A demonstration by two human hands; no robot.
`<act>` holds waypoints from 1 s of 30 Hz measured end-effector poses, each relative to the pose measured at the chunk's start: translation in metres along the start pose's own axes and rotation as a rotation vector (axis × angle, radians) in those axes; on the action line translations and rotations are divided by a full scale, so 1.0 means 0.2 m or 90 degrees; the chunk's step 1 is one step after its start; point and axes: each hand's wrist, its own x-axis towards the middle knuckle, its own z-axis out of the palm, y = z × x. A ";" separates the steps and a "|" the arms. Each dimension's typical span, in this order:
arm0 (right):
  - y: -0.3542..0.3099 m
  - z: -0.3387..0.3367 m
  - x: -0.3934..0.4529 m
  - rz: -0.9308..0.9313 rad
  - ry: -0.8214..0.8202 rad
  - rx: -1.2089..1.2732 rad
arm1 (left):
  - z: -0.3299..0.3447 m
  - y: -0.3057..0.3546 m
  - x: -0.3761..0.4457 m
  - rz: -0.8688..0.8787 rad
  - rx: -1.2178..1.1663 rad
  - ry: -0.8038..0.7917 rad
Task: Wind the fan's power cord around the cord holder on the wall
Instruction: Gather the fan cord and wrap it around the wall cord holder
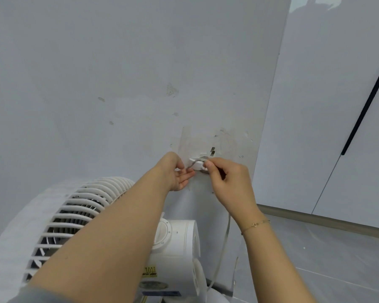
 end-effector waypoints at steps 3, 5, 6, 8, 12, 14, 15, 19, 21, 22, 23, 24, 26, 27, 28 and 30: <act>-0.03 0.03 0.05 -0.009 0.066 0.000 | -0.01 -0.01 -0.03 0.054 0.074 -0.010; -0.04 0.05 0.08 0.002 0.095 0.007 | -0.01 -0.01 -0.02 0.092 0.185 -0.027; -0.05 0.05 0.09 0.017 0.103 0.024 | 0.00 -0.02 -0.02 0.106 0.229 -0.043; -0.06 0.07 0.12 0.058 0.105 0.083 | -0.01 -0.02 0.00 0.136 0.282 -0.049; -0.06 0.07 0.16 0.128 0.125 0.174 | -0.03 -0.02 0.02 0.203 0.294 -0.034; -0.05 0.06 0.17 0.150 0.134 0.194 | -0.04 -0.02 0.04 0.208 0.277 -0.031; -0.05 0.07 0.17 0.156 0.129 0.198 | -0.04 -0.02 0.05 0.208 0.268 -0.028; -0.04 0.13 0.17 0.112 0.093 0.160 | -0.01 -0.02 0.07 0.217 0.237 0.012; -0.05 0.16 0.17 0.095 0.104 0.128 | 0.01 -0.02 0.07 0.216 0.219 0.027; -0.05 0.17 0.16 0.094 0.119 0.118 | 0.01 -0.02 0.07 0.216 0.215 0.036; -0.04 0.17 0.16 0.096 0.135 0.118 | 0.02 -0.01 0.08 0.214 0.213 0.045; -0.03 0.16 0.16 0.102 0.148 0.125 | 0.03 -0.01 0.08 0.210 0.211 0.050; -0.02 0.16 0.17 0.118 0.170 0.141 | 0.04 -0.01 0.08 0.206 0.218 0.048; -0.02 0.15 0.17 0.125 0.184 0.147 | 0.04 0.00 0.09 0.209 0.226 0.044; -0.02 0.15 0.17 0.128 0.201 0.153 | 0.05 0.00 0.09 0.212 0.232 0.043; -0.02 0.15 0.17 0.139 0.241 0.186 | 0.04 0.00 0.11 0.219 0.247 0.040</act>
